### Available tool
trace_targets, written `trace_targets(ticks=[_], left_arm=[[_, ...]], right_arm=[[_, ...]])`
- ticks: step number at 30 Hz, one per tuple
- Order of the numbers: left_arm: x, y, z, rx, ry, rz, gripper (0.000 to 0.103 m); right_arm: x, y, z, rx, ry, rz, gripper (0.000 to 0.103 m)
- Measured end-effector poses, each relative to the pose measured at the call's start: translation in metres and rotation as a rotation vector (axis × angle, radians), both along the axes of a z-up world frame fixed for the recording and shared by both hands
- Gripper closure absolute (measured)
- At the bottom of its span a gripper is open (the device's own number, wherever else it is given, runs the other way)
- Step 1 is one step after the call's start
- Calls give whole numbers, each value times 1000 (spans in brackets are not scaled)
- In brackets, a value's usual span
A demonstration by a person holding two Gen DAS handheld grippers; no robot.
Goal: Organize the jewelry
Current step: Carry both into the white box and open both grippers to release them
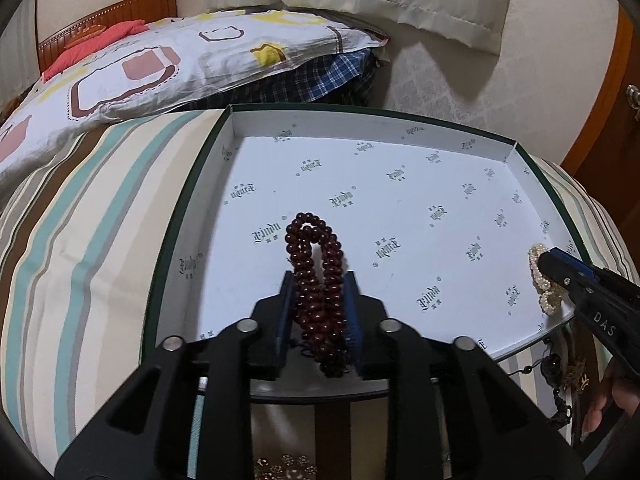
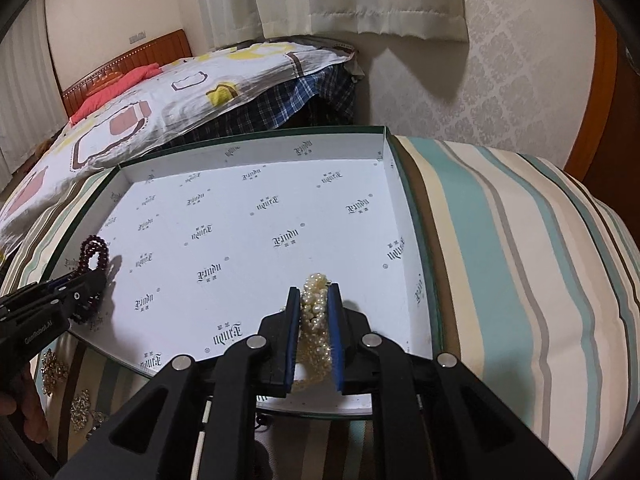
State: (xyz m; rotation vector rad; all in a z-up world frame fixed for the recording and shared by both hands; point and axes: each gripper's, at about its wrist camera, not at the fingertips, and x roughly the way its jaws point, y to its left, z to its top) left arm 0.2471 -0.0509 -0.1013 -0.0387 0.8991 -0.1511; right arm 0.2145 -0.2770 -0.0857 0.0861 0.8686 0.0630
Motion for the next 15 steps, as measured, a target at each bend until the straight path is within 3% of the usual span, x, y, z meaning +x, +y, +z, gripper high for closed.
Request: trace_targets(ticks=[2, 4, 8, 15], left_arm=[[-1, -2, 0, 6, -4, -6, 70], [-2, -3, 1, 5, -12, -5, 55], [-3, -2, 1, -11, -18, -5, 50], [-5, -3, 4, -17, -33, -7, 40]], right_arm=[[-2, 1, 0, -3, -2, 9, 79], [-1, 5, 0, -6, -5, 22, 71], [-3, 14, 2, -24, -23, 35, 49], [-6, 12, 5, -15, -37, 36, 48]])
